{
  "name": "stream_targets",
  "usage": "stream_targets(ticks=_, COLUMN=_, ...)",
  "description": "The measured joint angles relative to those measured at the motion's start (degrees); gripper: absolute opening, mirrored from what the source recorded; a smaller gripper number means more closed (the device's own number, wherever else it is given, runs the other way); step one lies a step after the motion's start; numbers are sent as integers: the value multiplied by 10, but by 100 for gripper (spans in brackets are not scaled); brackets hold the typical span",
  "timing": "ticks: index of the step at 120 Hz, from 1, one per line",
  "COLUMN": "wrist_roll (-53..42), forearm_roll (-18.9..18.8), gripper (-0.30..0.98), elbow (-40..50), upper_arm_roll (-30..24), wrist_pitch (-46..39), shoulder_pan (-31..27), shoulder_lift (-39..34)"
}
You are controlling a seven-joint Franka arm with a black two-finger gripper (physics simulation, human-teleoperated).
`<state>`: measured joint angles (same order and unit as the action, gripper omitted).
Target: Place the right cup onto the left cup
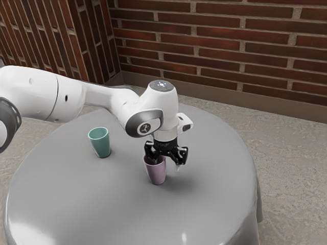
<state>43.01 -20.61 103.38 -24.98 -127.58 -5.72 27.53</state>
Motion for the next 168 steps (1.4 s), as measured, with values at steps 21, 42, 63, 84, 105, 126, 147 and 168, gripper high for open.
stream_targets(ticks=21, wrist_roll=6, forearm_roll=-1, gripper=14, elbow=0, upper_arm_roll=1, wrist_pitch=-1, shoulder_pan=0, shoulder_lift=-1)
stream_targets(ticks=42, wrist_roll=9, forearm_roll=-1, gripper=-1, elbow=0, upper_arm_roll=2, wrist_pitch=0, shoulder_pan=0, shoulder_lift=-1)
stream_targets(ticks=63, wrist_roll=11, forearm_roll=-1, gripper=-7, elbow=0, upper_arm_roll=3, wrist_pitch=1, shoulder_pan=1, shoulder_lift=-2)
stream_targets(ticks=84, wrist_roll=14, forearm_roll=-3, gripper=-8, elbow=0, upper_arm_roll=3, wrist_pitch=2, shoulder_pan=1, shoulder_lift=-3)
stream_targets(ticks=105, wrist_roll=16, forearm_roll=-4, gripper=-9, elbow=0, upper_arm_roll=3, wrist_pitch=20, shoulder_pan=2, shoulder_lift=-27)
stream_targets(ticks=126, wrist_roll=14, forearm_roll=0, gripper=-9, elbow=0, upper_arm_roll=5, wrist_pitch=58, shoulder_pan=1, shoulder_lift=-81)
stream_targets(ticks=147, wrist_roll=0, forearm_roll=25, gripper=-9, elbow=0, upper_arm_roll=37, wrist_pitch=84, shoulder_pan=1, shoulder_lift=-120)
stream_targets(ticks=168, wrist_roll=-32, forearm_roll=60, gripper=-9, elbow=-5, upper_arm_roll=101, wrist_pitch=97, shoulder_pan=1, shoulder_lift=-141)
